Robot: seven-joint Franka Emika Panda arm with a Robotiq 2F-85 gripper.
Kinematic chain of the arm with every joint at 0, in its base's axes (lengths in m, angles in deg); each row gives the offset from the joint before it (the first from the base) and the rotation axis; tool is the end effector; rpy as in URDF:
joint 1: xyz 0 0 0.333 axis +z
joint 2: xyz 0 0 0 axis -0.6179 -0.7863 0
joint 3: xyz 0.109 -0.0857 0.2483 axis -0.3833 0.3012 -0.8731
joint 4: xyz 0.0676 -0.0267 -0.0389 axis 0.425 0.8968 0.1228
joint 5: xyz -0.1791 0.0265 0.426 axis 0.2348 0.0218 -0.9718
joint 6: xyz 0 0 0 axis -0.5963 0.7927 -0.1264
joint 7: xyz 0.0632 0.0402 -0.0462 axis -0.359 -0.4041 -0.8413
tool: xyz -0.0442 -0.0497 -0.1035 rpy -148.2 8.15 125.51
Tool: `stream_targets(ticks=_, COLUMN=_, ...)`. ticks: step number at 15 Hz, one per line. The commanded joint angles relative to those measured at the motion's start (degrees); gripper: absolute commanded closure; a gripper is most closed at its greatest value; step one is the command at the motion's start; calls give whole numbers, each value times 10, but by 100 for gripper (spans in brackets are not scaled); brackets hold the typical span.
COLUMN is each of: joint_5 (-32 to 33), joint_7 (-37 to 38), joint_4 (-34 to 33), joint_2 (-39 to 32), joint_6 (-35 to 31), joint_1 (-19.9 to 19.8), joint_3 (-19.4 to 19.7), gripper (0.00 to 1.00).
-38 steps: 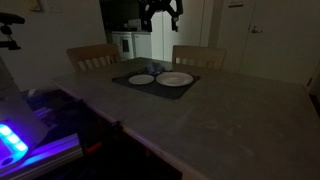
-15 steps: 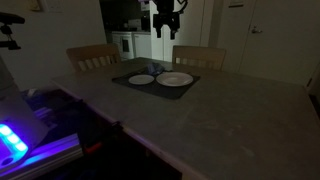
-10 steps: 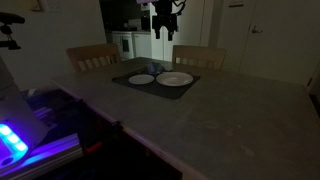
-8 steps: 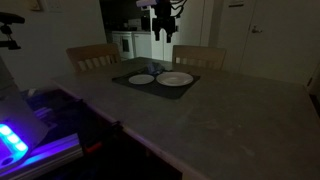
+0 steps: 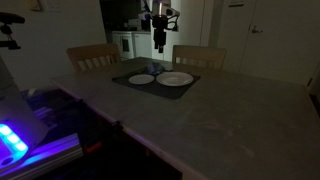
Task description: Put the fork on the right white plate
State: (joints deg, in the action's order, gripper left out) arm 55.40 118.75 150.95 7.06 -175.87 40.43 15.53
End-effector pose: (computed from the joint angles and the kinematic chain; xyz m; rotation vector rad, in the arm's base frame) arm 0.6595 0.0198 0.1915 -2.9080 0.9087 0.0594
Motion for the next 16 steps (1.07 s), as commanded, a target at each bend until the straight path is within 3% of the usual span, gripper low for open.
stream_targets(ticks=1, joint_5=-6, joint_7=-2, joint_4=-3, joint_2=-5, joint_6=1, joint_1=8, joint_3=7, gripper=0)
stream_targets(ticks=7, joint_5=-6, joint_7=-2, joint_4=-3, joint_2=-5, joint_6=1, joint_1=8, joint_3=9, gripper=0)
stream_targets(ticks=16, joint_5=8, joint_7=103, joint_4=-81, joint_2=-64, joint_6=61, joint_1=20, joint_3=25, gripper=0)
